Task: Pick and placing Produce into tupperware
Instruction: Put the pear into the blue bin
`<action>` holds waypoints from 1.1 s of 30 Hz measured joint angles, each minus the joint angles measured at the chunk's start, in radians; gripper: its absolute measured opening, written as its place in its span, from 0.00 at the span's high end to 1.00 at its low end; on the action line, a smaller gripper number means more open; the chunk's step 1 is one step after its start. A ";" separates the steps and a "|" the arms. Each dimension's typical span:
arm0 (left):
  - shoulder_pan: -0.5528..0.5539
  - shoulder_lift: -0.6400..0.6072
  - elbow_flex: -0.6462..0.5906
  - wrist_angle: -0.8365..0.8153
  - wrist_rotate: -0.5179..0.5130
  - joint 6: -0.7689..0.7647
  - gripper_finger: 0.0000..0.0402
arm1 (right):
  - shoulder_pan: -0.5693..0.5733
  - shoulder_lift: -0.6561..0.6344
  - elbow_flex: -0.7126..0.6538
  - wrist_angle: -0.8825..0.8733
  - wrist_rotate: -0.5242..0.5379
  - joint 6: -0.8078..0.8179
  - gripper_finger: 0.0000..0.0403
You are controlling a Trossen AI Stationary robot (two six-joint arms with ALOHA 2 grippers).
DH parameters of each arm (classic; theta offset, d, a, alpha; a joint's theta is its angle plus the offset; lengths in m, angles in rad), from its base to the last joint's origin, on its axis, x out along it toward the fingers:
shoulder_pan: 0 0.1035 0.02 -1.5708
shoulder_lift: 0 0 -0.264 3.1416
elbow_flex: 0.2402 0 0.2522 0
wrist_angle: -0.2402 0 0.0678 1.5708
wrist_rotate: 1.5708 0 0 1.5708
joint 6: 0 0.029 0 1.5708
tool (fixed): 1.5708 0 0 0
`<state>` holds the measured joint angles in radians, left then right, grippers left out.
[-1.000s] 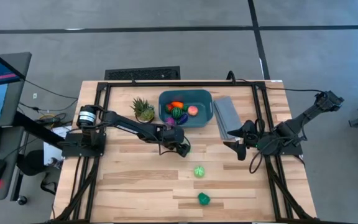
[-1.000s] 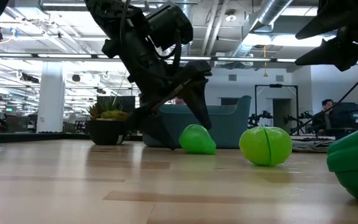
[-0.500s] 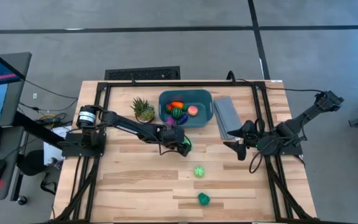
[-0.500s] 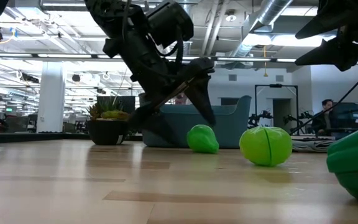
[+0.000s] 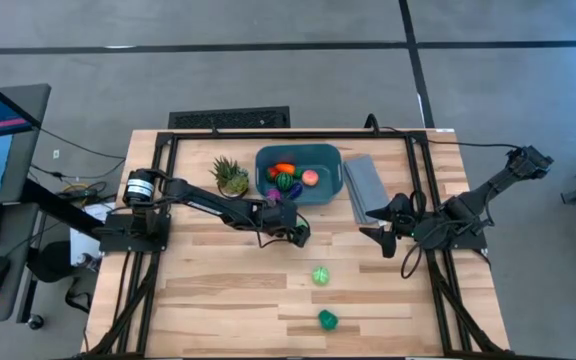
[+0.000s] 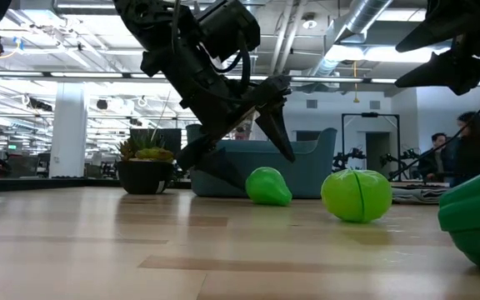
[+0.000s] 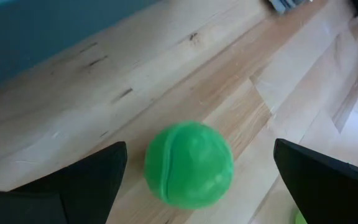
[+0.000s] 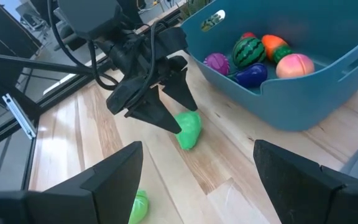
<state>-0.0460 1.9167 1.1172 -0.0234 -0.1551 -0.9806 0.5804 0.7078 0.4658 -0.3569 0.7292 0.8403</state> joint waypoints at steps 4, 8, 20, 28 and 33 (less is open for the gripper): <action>0.000 0.000 0.000 0.000 0.000 0.000 0.01 | 0.000 0.000 0.000 0.000 0.000 -0.001 0.18; -0.003 0.000 0.028 -0.050 0.000 0.017 0.01 | 0.000 0.000 0.000 0.000 0.000 -0.002 0.18; -0.007 -0.001 0.184 -0.296 -0.035 0.237 0.01 | 0.000 0.000 0.000 0.002 0.001 -0.002 0.18; -0.008 -0.001 0.186 -0.294 -0.010 0.320 0.01 | 0.000 0.000 0.000 0.004 0.001 -0.002 0.18; -0.008 0.000 0.186 -0.293 -0.009 0.414 0.01 | 0.000 0.000 0.000 0.004 0.001 -0.002 0.18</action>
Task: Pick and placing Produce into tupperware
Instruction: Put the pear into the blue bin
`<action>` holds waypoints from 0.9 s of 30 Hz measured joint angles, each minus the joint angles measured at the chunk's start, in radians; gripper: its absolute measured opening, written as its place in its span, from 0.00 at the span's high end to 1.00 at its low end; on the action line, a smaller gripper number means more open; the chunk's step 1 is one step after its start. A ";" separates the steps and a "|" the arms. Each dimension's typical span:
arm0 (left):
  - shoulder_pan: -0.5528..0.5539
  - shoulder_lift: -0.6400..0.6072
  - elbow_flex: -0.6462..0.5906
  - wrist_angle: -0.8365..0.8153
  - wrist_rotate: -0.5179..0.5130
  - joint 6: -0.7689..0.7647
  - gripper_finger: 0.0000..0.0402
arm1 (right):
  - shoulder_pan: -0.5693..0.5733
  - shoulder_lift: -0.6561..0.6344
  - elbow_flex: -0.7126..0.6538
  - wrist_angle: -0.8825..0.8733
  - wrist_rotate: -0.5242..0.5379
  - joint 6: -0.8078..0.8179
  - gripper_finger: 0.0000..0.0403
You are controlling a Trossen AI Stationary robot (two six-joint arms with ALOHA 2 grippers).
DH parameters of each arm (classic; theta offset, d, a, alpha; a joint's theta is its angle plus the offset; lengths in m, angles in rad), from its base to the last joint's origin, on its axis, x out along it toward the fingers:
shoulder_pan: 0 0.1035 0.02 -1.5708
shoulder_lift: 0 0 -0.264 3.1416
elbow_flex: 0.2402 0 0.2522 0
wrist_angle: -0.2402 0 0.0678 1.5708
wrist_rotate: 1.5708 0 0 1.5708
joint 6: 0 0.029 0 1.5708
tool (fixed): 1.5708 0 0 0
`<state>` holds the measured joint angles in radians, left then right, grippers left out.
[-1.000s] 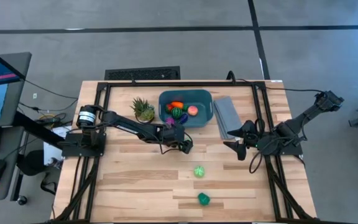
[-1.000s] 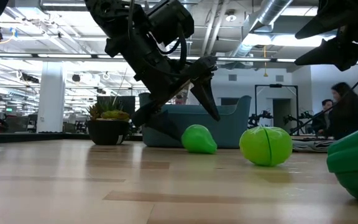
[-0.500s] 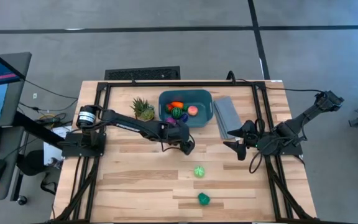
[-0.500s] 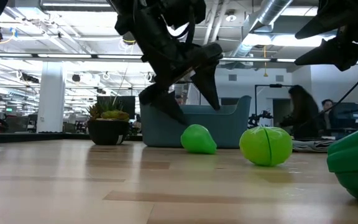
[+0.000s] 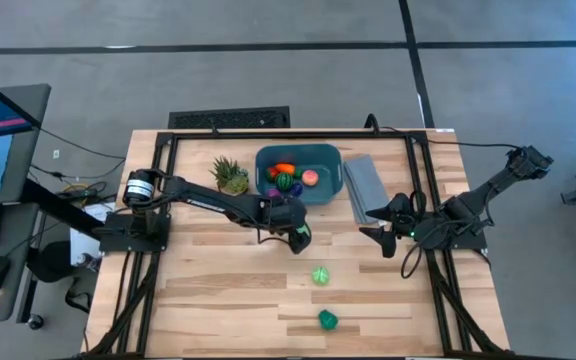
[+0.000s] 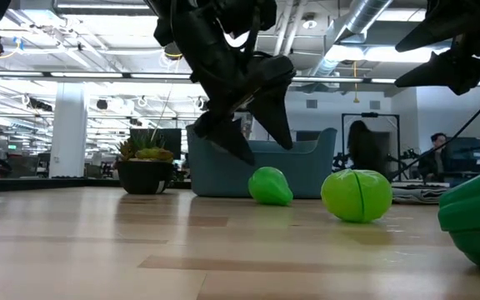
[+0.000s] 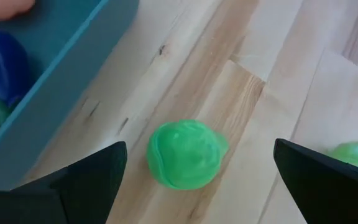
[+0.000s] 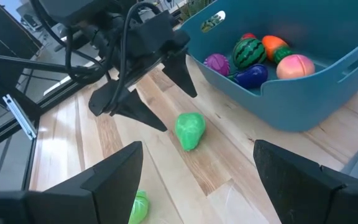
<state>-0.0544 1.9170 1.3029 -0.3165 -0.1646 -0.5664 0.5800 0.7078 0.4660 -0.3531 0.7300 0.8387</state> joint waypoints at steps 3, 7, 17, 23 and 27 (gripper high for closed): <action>0.000 0.017 0.005 0.006 0.019 0.082 0.01 | 0.000 0.000 0.000 0.001 0.000 0.000 0.18; -0.005 0.050 0.026 0.021 0.047 0.207 0.01 | 0.000 0.000 0.000 0.004 0.000 0.005 0.18; -0.028 0.233 0.244 -0.266 0.024 0.438 0.01 | 0.000 0.012 0.001 0.022 -0.022 0.028 0.18; -0.029 0.280 0.319 -0.272 0.019 0.481 0.01 | 0.003 0.020 -0.001 0.020 -0.039 0.051 0.18; -0.024 0.277 0.319 -0.252 -0.017 0.491 0.01 | 0.002 0.019 0.000 0.021 -0.055 0.052 0.18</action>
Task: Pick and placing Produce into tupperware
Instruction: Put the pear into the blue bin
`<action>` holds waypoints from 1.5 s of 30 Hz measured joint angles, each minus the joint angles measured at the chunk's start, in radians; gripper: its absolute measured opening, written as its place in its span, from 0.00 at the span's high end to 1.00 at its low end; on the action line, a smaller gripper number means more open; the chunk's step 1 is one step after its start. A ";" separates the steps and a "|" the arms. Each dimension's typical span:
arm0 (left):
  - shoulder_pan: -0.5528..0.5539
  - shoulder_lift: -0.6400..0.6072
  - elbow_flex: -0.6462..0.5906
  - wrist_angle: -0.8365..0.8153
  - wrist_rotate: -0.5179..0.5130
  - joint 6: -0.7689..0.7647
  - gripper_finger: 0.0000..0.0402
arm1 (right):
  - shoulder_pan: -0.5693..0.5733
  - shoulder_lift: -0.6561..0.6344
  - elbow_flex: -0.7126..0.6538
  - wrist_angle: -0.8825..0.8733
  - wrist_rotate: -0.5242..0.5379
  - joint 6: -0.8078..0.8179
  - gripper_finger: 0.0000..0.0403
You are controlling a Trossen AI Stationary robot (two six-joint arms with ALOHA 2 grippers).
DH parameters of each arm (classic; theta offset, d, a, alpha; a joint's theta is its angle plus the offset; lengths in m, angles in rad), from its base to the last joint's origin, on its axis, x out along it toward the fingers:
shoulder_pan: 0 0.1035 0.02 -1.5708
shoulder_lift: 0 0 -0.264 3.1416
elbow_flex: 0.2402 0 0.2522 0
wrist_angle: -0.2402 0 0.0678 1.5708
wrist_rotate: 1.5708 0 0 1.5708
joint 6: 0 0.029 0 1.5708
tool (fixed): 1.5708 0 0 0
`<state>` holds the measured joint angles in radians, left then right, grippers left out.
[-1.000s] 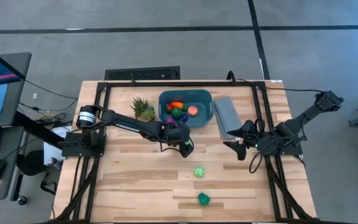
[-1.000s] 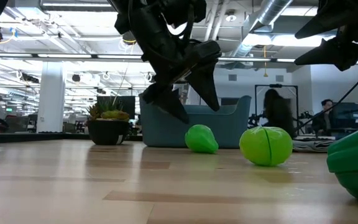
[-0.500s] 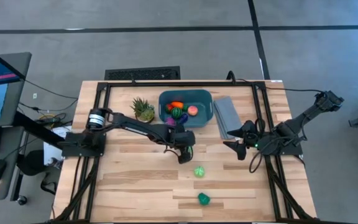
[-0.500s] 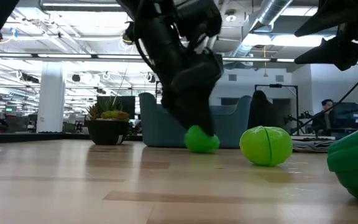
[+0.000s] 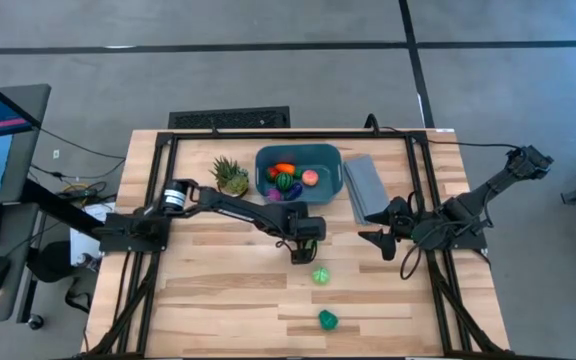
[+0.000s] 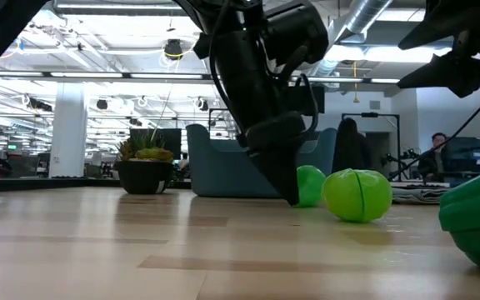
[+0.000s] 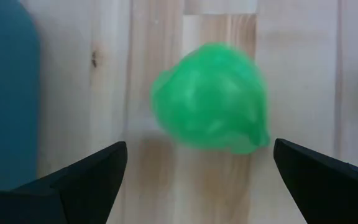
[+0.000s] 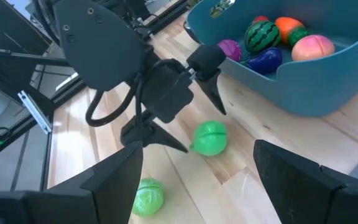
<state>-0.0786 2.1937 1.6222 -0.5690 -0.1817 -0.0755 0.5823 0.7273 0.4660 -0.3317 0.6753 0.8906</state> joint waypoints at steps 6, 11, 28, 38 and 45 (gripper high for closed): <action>0.005 -0.007 0.000 0.021 0.034 0.026 0.01 | 0.000 0.000 0.000 -0.008 -0.001 -0.001 0.18; 0.015 -0.007 0.000 0.089 0.104 -0.038 0.01 | 0.000 0.000 0.000 -0.011 -0.001 -0.008 0.18; 0.030 -0.004 0.000 0.138 0.081 -0.071 0.05 | 0.000 0.000 0.000 -0.022 0.002 -0.009 0.18; 0.051 0.000 -0.001 0.127 0.082 -0.087 0.13 | 0.000 0.000 0.000 -0.022 0.002 -0.001 0.18; 0.057 0.000 0.000 0.056 0.083 -0.077 0.14 | 0.000 0.000 0.000 -0.022 0.002 0.000 0.18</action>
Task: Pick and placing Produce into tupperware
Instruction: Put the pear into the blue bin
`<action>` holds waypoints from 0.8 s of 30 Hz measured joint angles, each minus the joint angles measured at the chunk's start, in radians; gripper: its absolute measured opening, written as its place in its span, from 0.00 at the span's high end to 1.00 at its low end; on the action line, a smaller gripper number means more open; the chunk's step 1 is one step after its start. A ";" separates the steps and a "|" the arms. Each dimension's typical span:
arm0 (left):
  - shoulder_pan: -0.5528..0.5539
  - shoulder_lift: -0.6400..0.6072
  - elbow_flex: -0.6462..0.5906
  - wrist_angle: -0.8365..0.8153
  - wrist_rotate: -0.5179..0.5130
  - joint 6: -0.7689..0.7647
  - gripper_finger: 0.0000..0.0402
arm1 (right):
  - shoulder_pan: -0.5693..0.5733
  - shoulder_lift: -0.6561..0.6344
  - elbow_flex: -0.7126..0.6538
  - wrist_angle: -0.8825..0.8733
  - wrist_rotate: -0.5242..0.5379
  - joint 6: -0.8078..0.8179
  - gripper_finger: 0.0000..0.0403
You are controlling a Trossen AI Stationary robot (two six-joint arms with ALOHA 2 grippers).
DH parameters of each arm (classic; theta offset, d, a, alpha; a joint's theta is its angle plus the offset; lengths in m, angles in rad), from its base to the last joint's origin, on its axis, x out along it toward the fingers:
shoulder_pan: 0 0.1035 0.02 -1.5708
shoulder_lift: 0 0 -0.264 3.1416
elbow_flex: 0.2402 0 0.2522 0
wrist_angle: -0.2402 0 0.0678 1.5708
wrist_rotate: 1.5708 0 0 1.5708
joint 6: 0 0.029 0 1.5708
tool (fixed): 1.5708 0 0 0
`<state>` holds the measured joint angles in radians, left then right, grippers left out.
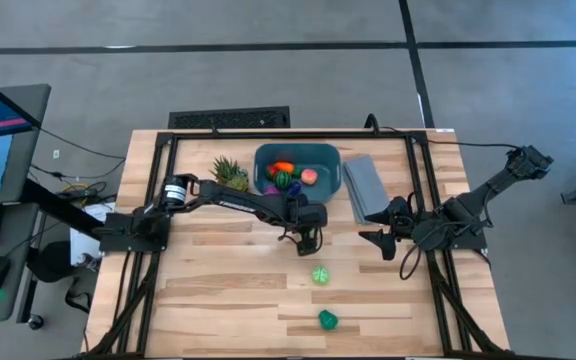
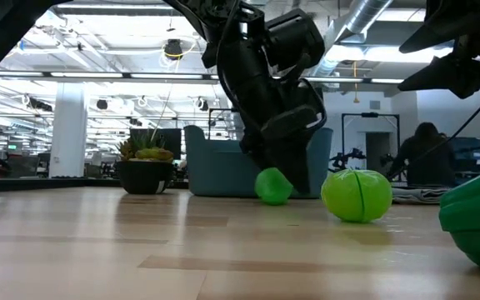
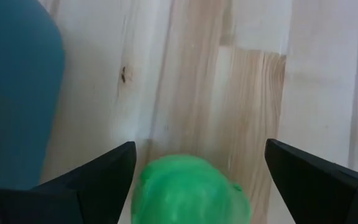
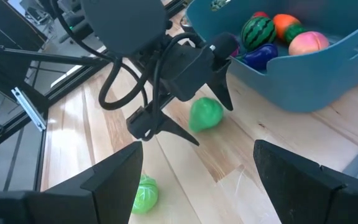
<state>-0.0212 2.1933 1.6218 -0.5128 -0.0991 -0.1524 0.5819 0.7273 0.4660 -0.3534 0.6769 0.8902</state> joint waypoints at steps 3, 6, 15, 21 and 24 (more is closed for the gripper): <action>0.000 0.000 0.000 -0.037 -0.002 0.001 0.14 | 0.000 0.000 0.000 0.000 0.000 0.000 0.18; -0.001 0.000 -0.008 -0.055 -0.001 0.000 0.14 | 0.000 0.000 0.000 0.000 0.000 0.000 0.18; -0.001 0.000 -0.009 -0.072 0.001 -0.021 0.14 | 0.000 0.000 0.000 0.000 0.000 0.000 0.18; -0.016 0.001 -0.009 -0.072 0.011 -0.031 0.14 | 0.000 0.000 0.000 0.000 -0.002 0.000 0.18; -0.026 0.002 -0.010 -0.072 0.015 -0.037 0.14 | 0.000 0.000 0.000 0.000 -0.003 -0.005 0.18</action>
<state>-0.0475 2.1956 1.6119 -0.5845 -0.0843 -0.1896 0.5819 0.7273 0.4660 -0.3538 0.6743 0.8853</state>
